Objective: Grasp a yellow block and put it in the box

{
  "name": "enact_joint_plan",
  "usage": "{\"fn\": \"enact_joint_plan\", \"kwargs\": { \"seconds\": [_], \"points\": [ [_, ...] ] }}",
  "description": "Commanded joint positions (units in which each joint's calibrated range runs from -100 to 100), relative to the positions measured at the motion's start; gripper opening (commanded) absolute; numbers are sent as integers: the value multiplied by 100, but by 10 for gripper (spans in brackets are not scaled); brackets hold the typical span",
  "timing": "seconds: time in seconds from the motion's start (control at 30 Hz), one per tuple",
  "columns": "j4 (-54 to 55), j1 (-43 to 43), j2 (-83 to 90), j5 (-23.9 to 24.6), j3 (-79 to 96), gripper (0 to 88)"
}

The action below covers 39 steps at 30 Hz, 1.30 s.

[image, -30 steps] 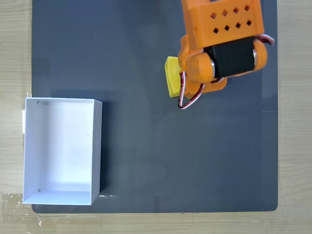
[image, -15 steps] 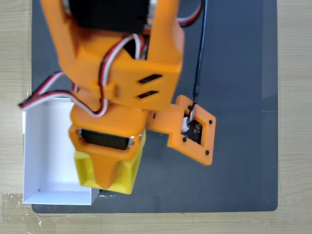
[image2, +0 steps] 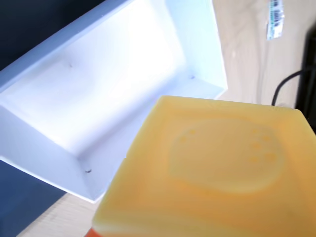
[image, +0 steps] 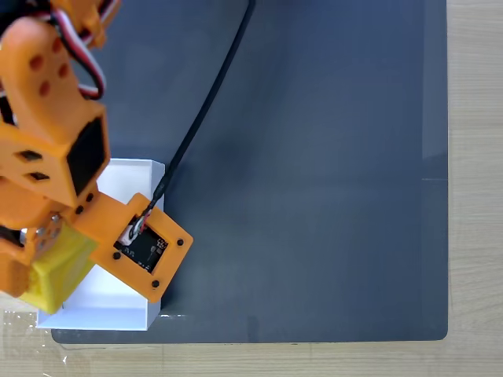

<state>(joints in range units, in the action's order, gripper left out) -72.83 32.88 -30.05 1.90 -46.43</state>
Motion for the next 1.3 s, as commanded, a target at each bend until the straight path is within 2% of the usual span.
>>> {"fn": "enact_joint_plan", "kwargs": {
  "seconds": [0.0,0.4,0.6,0.9,1.27],
  "points": [
    [84,53,-114,-17,-300,226],
    [92,-56,-775,-43,-309,226],
    [110,-39,-1021,-384,-300,228],
    [84,-48,-1012,-531,-300,425],
    [14,-199,-292,-479,-291,436]
  ]
}}
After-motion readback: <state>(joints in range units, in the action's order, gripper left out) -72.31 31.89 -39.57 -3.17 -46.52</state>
